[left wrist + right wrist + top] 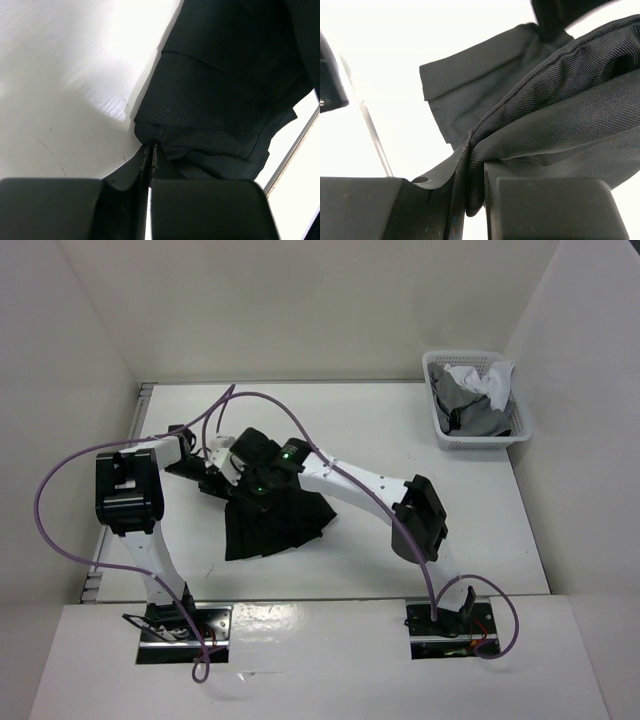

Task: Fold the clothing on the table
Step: Fold the skirt

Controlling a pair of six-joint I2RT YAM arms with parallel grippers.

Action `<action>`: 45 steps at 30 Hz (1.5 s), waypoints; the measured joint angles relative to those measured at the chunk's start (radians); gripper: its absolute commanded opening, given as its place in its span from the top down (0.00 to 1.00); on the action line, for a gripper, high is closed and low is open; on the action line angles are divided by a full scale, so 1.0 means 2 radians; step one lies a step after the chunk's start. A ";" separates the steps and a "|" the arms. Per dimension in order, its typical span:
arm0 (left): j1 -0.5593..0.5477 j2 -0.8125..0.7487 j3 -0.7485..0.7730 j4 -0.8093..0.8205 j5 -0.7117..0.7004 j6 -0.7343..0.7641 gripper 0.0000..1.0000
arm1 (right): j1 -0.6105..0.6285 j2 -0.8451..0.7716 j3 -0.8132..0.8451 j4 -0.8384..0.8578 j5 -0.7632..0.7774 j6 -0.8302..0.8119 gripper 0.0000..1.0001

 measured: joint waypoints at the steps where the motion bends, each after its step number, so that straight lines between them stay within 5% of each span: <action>1: 0.000 0.000 0.000 0.000 0.001 0.000 1.00 | 0.003 0.001 0.003 0.000 -0.003 0.000 1.00; 21: 0.000 0.000 0.000 0.000 0.005 0.000 1.00 | 0.014 0.064 0.043 0.009 -0.053 0.046 1.00; 24: 0.000 0.000 0.000 0.000 0.006 0.000 1.00 | 0.014 0.075 0.054 0.010 -0.066 0.052 0.84; 26: 0.000 0.000 0.000 0.000 0.006 0.000 1.00 | 0.015 0.084 0.065 0.010 -0.073 0.055 0.65; 31: 0.000 0.000 -0.003 0.001 0.008 0.001 1.00 | 0.018 0.094 0.080 0.009 -0.092 0.061 0.41; 42: 0.002 0.000 -0.004 0.000 0.010 0.000 1.00 | 0.023 0.067 0.068 0.007 -0.107 0.036 0.18; 45: 0.012 -0.006 -0.005 -0.001 0.008 0.000 0.90 | 0.023 0.020 0.030 0.005 -0.101 0.017 0.13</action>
